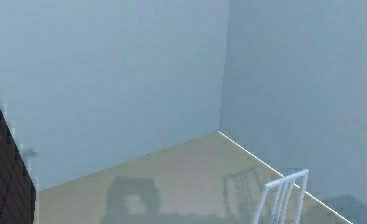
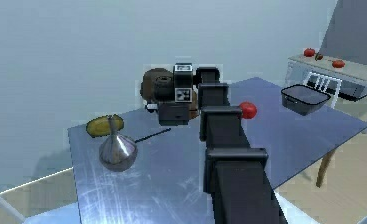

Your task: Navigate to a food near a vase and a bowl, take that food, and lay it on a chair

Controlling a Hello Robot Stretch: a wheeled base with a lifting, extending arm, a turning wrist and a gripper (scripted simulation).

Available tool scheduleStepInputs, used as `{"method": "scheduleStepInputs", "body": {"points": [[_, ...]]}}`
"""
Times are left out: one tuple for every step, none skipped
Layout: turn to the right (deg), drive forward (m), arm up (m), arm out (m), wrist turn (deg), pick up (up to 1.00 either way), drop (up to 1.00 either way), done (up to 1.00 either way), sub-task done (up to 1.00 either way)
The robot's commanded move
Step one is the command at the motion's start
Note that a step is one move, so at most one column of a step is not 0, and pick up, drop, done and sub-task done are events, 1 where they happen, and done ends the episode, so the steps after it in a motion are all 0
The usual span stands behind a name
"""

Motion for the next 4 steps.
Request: {"method": "scheduleStepInputs", "body": {"points": [[0.0,0.0,0.0,0.0,-45.0,0.0,0.0,0.0,0.0],[0.0,0.0,0.0,0.0,-45.0,0.0,0.0,0.0,0.0],[0.0,0.0,0.0,0.0,-33.0,0.0,0.0,0.0,0.0],[0.0,0.0,0.0,-0.24,0.0,0.0,0.0,0.0,0.0]]}}
